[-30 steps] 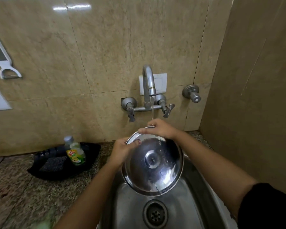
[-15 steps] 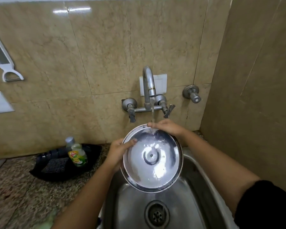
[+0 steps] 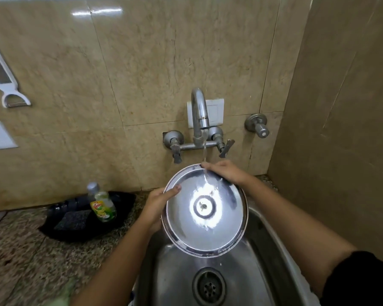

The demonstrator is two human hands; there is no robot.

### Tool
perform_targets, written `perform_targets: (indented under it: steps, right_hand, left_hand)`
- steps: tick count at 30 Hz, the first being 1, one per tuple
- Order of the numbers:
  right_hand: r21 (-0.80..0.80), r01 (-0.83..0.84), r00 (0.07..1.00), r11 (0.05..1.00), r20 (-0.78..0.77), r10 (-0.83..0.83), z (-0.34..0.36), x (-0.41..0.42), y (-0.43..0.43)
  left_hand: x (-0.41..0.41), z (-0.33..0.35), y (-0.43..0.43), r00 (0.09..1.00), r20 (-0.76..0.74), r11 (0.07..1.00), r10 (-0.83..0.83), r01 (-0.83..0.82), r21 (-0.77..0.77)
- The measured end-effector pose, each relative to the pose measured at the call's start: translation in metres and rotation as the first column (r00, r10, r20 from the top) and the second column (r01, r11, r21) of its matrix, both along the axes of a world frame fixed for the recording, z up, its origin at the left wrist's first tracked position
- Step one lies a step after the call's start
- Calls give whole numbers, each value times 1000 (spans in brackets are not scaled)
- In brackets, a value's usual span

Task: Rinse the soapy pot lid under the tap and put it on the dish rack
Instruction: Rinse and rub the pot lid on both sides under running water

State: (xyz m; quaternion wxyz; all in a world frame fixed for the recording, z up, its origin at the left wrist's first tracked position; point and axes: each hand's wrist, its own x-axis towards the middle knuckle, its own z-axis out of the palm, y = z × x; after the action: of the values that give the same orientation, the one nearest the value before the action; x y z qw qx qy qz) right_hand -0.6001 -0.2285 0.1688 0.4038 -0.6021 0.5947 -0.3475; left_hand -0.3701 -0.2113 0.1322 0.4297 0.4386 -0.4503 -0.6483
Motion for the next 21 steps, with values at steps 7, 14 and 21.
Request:
perform_targets:
  steps: [7,14,21]
  right_hand:
    - [-55,-102,980,993,-175,91,-1,29,1]
    - [15,305,945,952,123,-305,-39,-4,24]
    - [-487,468,550,737,-492,-675,-82,31,57]
  left_hand:
    - [-12,7,8,979,147,986,-138,151,-77]
    - [-6,-19,15,977,62,979,203,-201,-40]
    - [-23,-19,28,895,-55,896,443,-445,-14]
